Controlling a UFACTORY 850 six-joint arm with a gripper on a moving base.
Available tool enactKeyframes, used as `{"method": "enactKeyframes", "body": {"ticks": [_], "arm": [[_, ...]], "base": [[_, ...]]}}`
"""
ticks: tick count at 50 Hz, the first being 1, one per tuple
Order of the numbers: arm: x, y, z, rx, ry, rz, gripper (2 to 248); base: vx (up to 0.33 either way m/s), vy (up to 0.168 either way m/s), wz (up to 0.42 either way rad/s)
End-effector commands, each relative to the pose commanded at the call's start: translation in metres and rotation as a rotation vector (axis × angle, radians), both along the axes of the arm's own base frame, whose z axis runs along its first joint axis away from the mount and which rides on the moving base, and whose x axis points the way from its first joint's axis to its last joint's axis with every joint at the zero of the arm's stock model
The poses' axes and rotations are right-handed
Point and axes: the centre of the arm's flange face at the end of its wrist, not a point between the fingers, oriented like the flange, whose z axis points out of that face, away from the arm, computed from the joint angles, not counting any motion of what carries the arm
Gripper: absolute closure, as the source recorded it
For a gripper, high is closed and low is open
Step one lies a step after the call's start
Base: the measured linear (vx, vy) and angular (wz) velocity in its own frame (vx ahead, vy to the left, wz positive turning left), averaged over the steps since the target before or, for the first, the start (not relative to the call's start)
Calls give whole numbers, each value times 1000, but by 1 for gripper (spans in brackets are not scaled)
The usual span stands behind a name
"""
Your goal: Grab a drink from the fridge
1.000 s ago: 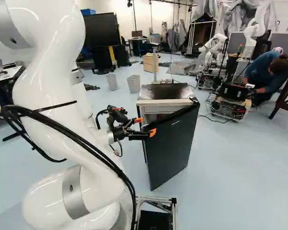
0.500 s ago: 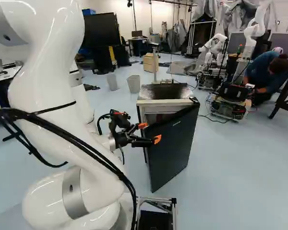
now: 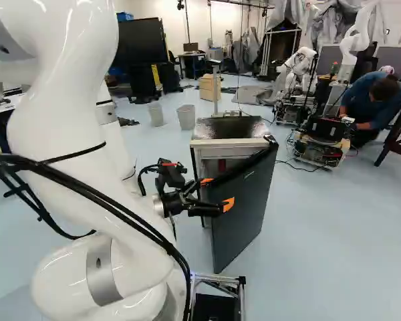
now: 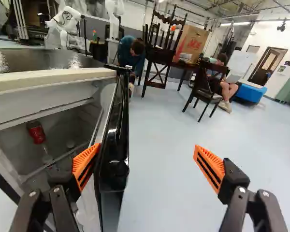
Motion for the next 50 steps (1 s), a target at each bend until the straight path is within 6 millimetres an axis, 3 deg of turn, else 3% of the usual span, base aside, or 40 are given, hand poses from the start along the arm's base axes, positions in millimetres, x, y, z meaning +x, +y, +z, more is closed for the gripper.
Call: {"method": "enactKeyframes", "body": {"ticks": [29,50], "arm": [[-29,-31,3,-46,17,-159,3],[3,-56,4,-24,-42,-363,3]], "base": [[0,0,0],[0,0,0]]}}
